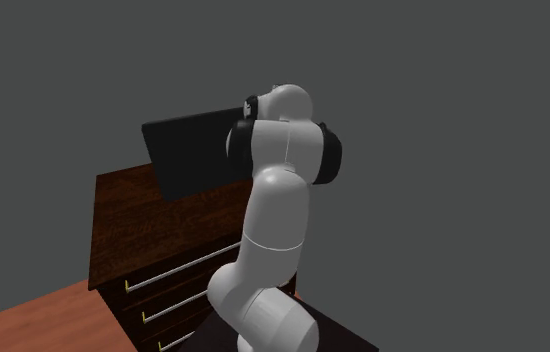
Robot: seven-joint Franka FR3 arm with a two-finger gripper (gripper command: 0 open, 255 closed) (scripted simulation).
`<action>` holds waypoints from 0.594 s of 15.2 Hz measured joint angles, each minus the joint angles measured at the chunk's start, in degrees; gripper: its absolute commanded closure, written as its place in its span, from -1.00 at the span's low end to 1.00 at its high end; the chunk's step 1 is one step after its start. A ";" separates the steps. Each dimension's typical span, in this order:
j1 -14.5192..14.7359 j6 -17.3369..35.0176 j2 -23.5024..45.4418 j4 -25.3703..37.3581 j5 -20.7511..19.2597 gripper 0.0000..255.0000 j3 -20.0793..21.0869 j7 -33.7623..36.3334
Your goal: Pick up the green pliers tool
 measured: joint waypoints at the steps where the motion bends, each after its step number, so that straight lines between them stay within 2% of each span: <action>1: -0.90 2.40 -1.48 -3.26 0.89 -1.00 -0.28 0.61; 3: -1.52 5.18 -2.41 -6.52 1.47 -1.00 -0.58 1.26; 9: -1.49 9.67 -1.28 -9.89 0.71 -1.00 -0.95 1.94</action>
